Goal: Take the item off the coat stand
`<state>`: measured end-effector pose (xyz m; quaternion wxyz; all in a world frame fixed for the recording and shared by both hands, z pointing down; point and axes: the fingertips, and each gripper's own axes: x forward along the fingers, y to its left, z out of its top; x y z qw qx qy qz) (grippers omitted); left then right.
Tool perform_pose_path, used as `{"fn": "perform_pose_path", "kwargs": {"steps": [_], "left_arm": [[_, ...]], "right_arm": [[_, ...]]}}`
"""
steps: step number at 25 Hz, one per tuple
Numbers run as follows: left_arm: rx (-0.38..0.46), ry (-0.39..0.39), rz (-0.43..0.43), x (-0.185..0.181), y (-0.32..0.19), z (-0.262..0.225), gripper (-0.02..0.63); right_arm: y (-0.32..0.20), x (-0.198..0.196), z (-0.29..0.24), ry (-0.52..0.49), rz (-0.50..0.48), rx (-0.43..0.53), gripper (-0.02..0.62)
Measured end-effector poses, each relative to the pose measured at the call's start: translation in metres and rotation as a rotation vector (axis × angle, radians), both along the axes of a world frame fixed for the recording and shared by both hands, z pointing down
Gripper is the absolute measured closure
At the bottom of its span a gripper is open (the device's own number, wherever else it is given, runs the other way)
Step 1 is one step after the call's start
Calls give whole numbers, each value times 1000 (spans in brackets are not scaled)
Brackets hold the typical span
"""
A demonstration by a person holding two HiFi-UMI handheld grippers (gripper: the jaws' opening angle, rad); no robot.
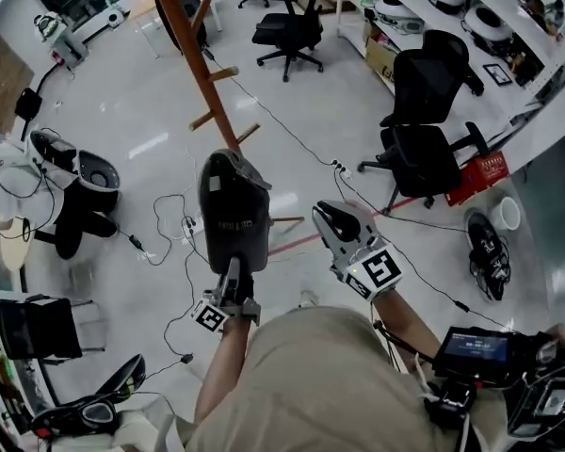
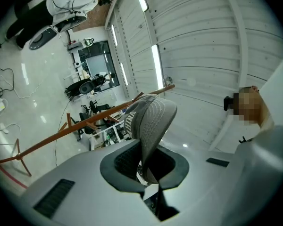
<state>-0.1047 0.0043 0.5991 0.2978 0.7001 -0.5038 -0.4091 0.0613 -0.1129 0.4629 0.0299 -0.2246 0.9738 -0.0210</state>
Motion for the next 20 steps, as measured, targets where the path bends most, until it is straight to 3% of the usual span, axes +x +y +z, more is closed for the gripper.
{"fn": "perform_pose_path", "kwargs": {"steps": [3,12,17,20], "left_arm": [[17,-7,-21,-25,14,-18,572],[44,-17,-44,-41,23,-41,572],[47,-65,-46,-50,18,-42,572],[36,-93,-46,-83,21,-59,572]], "right_arm": [[11,-27,-10,3,3,41,546],[0,-30,-10,-24,46,18,546],[-2,-30,-4,-52,66,35,546],[6,-55,-23,-47,90,39,546]]}}
